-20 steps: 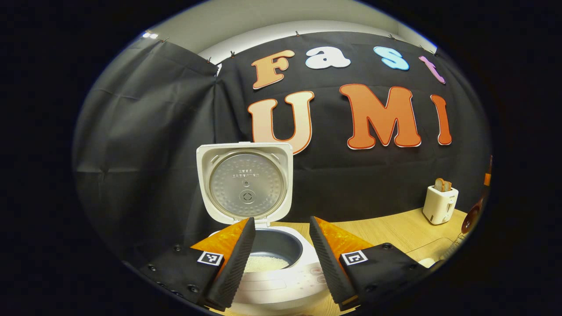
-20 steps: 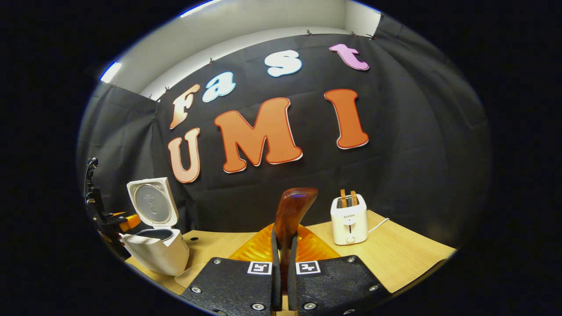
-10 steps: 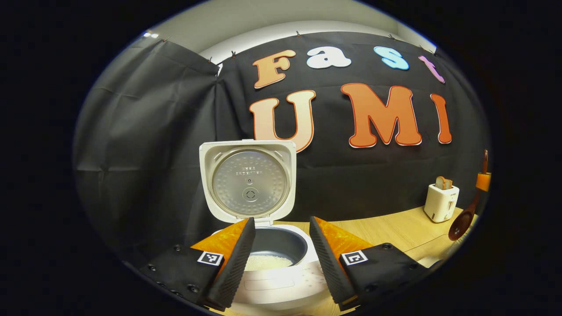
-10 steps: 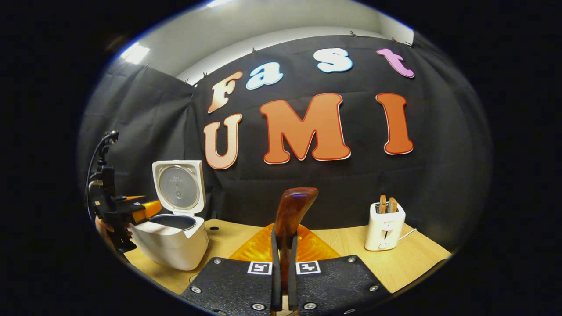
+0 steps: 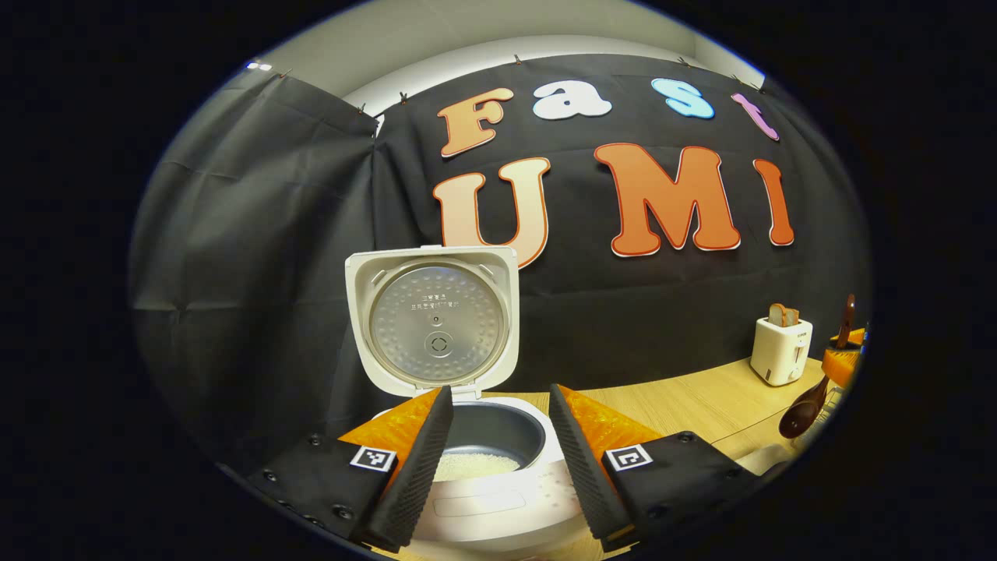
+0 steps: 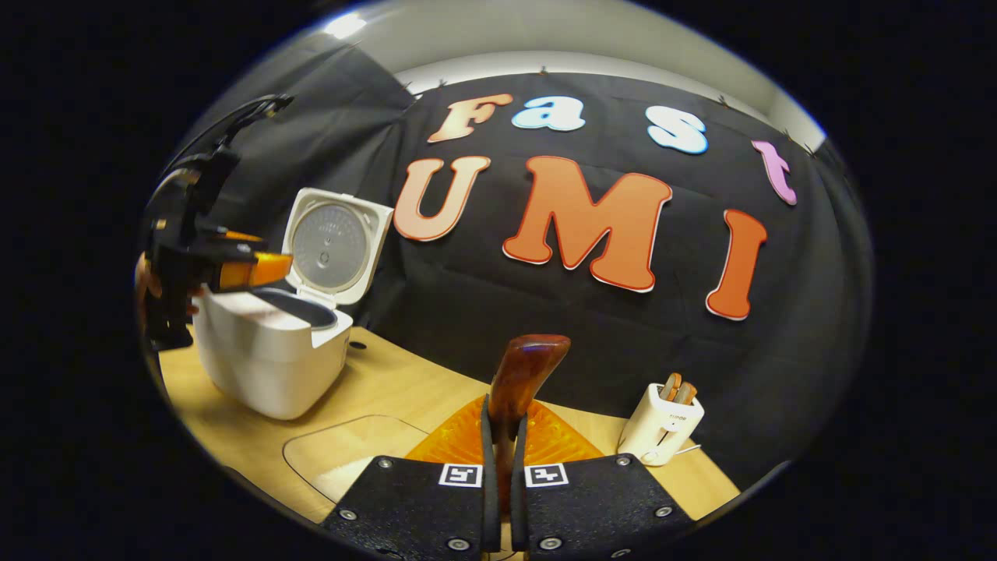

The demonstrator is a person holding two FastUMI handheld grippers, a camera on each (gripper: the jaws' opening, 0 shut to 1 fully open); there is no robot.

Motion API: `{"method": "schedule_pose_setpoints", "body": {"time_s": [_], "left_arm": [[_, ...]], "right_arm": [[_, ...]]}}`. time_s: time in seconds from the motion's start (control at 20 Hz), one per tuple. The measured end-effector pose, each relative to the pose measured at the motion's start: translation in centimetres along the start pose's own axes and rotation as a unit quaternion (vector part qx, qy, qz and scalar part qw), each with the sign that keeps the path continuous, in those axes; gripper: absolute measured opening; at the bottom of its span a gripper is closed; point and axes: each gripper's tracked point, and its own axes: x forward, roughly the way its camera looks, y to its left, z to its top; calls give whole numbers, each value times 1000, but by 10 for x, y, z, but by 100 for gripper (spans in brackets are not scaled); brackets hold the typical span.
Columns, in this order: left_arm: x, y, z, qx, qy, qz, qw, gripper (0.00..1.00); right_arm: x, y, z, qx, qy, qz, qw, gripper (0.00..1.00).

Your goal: Close the left gripper, press the button to open the rice cooker; take a wooden spoon from the chopstick holder with the right hand, scoop a spoonful of rice and pour it into the rice cooker, then put the wooden spoon back into the chopstick holder.

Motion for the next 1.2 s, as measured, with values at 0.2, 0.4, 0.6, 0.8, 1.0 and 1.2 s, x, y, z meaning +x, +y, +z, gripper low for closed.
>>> {"method": "schedule_pose_setpoints", "body": {"time_s": [0.2, 0.4, 0.6, 0.8, 1.0, 1.2], "left_arm": [[2, 3, -2, 0, 1, 0, 1000, 83], [2, 1, -7, -6, 5, -6, 1000, 83], [2, 0, -14, -21, 10, -12, 1000, 82], [1, 5, -18, -25, 14, -10, 1000, 81], [0, 9, -16, -29, 8, -7, 1000, 83], [2, 7, -19, -32, 12, -10, 999, 81]], "right_arm": [[-3, 20, -35, -22, 59, 15, 998, 6], [-10, 30, -52, 17, 89, 16, 996, 6], [-18, 62, -65, 72, 124, 45, 989, 6], [-15, 57, -64, 140, 127, 27, 982, 6], [-6, 46, -62, 254, 143, 29, 956, 6], [-4, 50, -63, 300, 150, 34, 942, 6]]}}
